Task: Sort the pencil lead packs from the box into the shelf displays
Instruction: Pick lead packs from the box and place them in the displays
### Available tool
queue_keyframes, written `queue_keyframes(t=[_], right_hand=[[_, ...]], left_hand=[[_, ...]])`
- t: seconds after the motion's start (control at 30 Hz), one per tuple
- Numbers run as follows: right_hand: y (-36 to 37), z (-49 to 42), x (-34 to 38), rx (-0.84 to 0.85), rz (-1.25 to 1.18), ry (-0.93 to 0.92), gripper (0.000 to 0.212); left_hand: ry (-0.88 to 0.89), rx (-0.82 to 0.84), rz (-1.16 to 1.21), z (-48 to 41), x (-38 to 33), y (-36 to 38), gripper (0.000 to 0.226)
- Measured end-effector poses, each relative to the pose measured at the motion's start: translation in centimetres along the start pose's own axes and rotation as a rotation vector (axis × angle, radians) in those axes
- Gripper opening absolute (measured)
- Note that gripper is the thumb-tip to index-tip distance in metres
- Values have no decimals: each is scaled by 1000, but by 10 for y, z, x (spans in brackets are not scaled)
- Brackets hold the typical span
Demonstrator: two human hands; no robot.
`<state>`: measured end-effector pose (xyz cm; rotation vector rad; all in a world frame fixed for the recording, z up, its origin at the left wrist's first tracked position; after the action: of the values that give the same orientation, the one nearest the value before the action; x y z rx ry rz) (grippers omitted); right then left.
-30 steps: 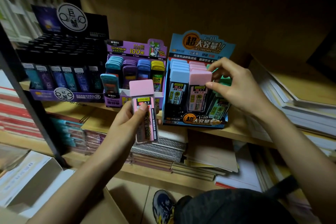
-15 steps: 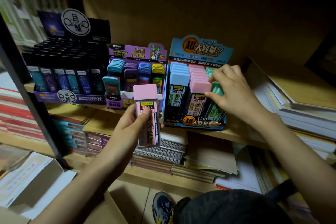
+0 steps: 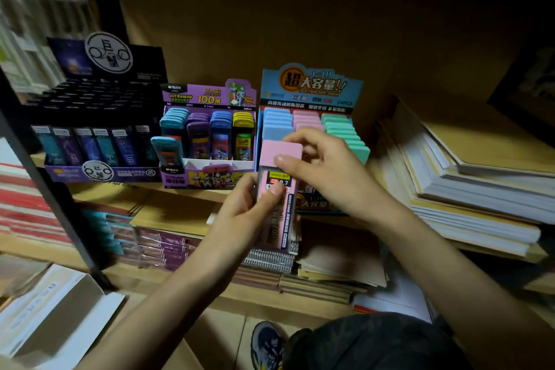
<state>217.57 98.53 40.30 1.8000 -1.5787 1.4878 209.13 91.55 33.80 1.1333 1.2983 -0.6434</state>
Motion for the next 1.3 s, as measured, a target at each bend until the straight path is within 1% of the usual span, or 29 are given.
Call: queue_keyframes(t=[0.2,0.33,0.47,0.53,0.6,0.73,0.83,0.9,1.13,1.3], right_hand=[[-18,-7,-5,-52,44,2,12],[-41,-16,-1,-85,4,3,13],[-84,-29,8,-235,-44,-48,12],[-99,-34,14,-285,12,-128,15],[-98,-35,17,-267,129,-201,17],[-76,-33,7,-153,366,-268,14],[-63,-30,2,-101,484,-335,17],[-57,-29,-3,-75,546,-337,20],[-54,-29,-4,-60,479,-294,20],[-55,-29,-13,-107,538,-276,22]], left_hand=[[2,5,-59,-2,4,7,23],[-10,-67,-78,-8,9,0,18],[-40,-95,-75,-7,14,-13,14],[-45,-96,-90,-6,14,-20,13],[-41,-95,-119,-5,14,-27,14],[-50,-116,-127,-3,16,-36,15],[-62,-117,-129,-2,20,-39,15],[-64,-111,-138,-1,22,-41,16],[-71,-135,-168,1,22,-48,17],[-65,-128,-180,3,21,-48,19]])
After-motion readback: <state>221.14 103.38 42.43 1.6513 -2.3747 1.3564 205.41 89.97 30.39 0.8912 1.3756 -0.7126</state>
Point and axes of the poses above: each hand's wrist, its own z-axis away from the middle knuckle, its own y-axis out of the palm, x = y × z, the point moved 7 cm from there along -z, towards the middle knuckle, and after that the axes turned 11 degrees about -x, right-handed, at the moved point
